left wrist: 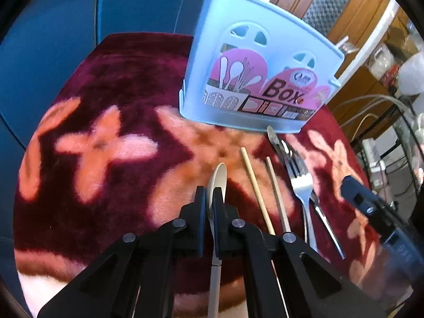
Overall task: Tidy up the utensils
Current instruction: 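Grasp a wooden spoon with the left gripper while the right grasps a silver fork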
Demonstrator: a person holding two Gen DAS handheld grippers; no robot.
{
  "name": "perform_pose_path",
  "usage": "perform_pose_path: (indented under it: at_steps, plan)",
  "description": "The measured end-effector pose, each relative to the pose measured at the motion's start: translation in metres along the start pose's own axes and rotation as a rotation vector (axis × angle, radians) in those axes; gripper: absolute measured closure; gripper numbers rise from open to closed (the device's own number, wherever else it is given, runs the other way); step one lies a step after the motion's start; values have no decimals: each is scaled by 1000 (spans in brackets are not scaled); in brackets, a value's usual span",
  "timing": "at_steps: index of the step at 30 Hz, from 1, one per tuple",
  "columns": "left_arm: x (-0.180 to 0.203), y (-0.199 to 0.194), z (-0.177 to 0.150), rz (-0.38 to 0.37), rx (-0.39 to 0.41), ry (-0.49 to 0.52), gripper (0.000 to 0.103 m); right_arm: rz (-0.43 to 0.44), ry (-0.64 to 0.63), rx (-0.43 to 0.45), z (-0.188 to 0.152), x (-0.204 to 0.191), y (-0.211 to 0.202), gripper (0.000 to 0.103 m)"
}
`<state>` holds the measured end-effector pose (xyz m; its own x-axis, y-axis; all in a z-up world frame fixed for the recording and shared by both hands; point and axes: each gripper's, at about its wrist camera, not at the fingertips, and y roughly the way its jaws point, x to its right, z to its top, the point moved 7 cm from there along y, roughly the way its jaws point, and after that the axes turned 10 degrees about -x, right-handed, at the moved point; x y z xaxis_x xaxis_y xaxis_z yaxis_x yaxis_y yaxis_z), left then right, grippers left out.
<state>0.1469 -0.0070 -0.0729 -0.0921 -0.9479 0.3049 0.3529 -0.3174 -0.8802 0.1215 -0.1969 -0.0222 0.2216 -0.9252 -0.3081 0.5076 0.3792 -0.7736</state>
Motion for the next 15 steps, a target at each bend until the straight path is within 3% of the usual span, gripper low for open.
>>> perform_pose_path:
  at_steps: [12, 14, 15]
  plan:
    - [0, -38, 5, -1, 141, -2, 100, 49, -65, -154, 5, -18, 41, 70]
    - [-1, -42, 7, 4, 157, -2, 101, 61, -70, -183, 5, -20, 47, 73]
    - [-4, -46, 7, 6, 167, -3, 100, 63, -72, -193, 6, -21, 48, 80]
